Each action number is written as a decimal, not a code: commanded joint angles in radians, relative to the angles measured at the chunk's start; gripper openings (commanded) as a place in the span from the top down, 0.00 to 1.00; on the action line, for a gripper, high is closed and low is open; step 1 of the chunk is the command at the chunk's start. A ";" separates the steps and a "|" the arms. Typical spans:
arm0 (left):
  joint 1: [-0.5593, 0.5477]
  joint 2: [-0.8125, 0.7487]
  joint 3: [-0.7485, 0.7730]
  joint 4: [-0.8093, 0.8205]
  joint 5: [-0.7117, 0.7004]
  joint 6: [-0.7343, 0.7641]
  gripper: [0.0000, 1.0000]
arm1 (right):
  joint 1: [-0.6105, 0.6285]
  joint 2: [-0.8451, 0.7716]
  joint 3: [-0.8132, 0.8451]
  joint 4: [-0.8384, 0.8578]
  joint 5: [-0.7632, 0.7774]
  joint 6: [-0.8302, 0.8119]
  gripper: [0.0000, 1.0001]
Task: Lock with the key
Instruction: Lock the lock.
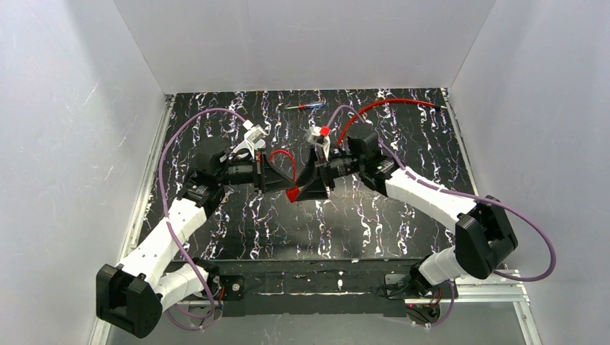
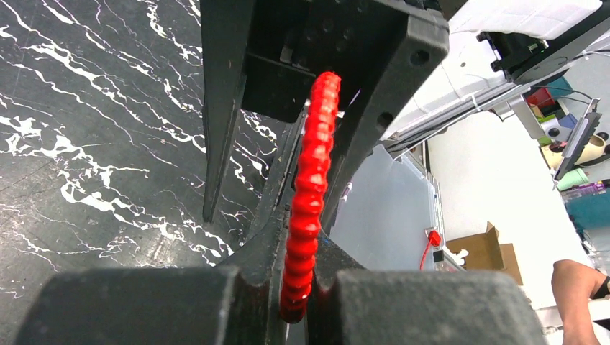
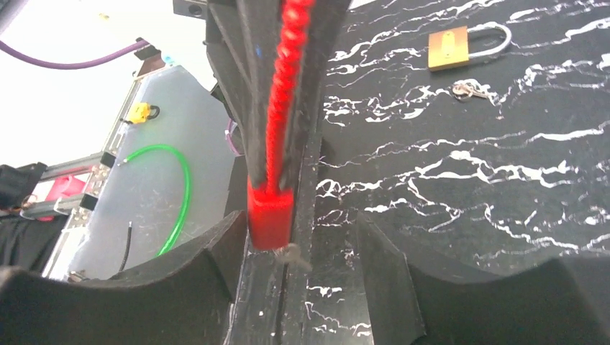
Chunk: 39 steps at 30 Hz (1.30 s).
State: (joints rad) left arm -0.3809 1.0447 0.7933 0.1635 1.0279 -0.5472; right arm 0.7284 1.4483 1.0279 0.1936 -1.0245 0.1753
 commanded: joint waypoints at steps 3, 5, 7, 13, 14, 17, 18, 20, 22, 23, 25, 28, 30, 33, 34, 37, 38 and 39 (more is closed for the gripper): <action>0.009 0.005 0.035 0.025 0.006 -0.022 1.00 | -0.029 -0.058 -0.059 0.146 -0.040 0.119 0.32; 0.011 0.007 0.035 0.027 0.005 -0.023 1.00 | -0.029 -0.058 -0.073 0.199 -0.038 0.173 0.32; 0.010 0.009 0.035 0.029 0.005 -0.023 1.00 | -0.029 -0.054 -0.088 0.269 -0.036 0.229 0.32; 0.010 0.010 0.034 0.036 0.001 -0.026 1.00 | -0.020 -0.023 -0.123 0.461 -0.035 0.371 0.31; 0.011 0.010 0.034 0.037 0.001 -0.026 1.00 | -0.015 -0.021 -0.122 0.461 -0.034 0.370 0.32; 0.011 0.012 0.032 0.042 0.001 -0.029 1.00 | 0.003 -0.009 -0.117 0.459 -0.033 0.361 0.34; 0.011 0.013 0.033 0.043 0.001 -0.031 1.00 | 0.008 -0.005 -0.116 0.459 -0.031 0.357 0.35; 0.011 0.017 0.035 0.049 0.001 -0.034 1.00 | 0.013 0.006 -0.111 0.461 -0.033 0.355 0.39; 0.010 0.017 0.037 0.051 0.003 -0.035 1.00 | 0.015 0.014 -0.108 0.462 -0.035 0.355 0.44; 0.011 0.016 0.037 0.051 0.004 -0.036 1.00 | 0.015 0.014 -0.108 0.462 -0.035 0.355 0.45; 0.011 0.016 0.035 0.053 0.004 -0.035 1.00 | 0.016 0.013 -0.114 0.464 -0.037 0.353 0.48; 0.010 0.017 0.034 0.054 0.005 -0.034 1.00 | 0.015 0.008 -0.119 0.463 -0.038 0.350 0.59; 0.011 0.018 0.034 0.054 0.004 -0.034 1.00 | 0.016 0.006 -0.119 0.463 -0.040 0.349 0.74; 0.031 0.008 0.038 0.054 0.032 -0.044 0.50 | 0.008 -0.014 -0.112 0.386 -0.025 0.280 0.99; 0.039 0.004 0.041 0.052 0.043 -0.044 0.48 | 0.002 -0.019 -0.113 0.364 -0.018 0.264 0.99; 0.057 -0.004 0.056 0.028 0.061 -0.038 0.48 | -0.006 -0.025 -0.125 0.366 -0.007 0.267 0.99; 0.062 -0.007 0.060 0.019 0.065 -0.034 0.49 | -0.007 -0.026 -0.128 0.374 -0.006 0.270 0.99; 0.066 -0.008 0.063 0.010 0.066 -0.027 0.50 | -0.006 -0.027 -0.130 0.380 -0.006 0.273 0.99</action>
State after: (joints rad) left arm -0.3351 1.0649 0.8051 0.1993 1.0512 -0.5949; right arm 0.7319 1.4651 0.9005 0.5442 -1.0355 0.4736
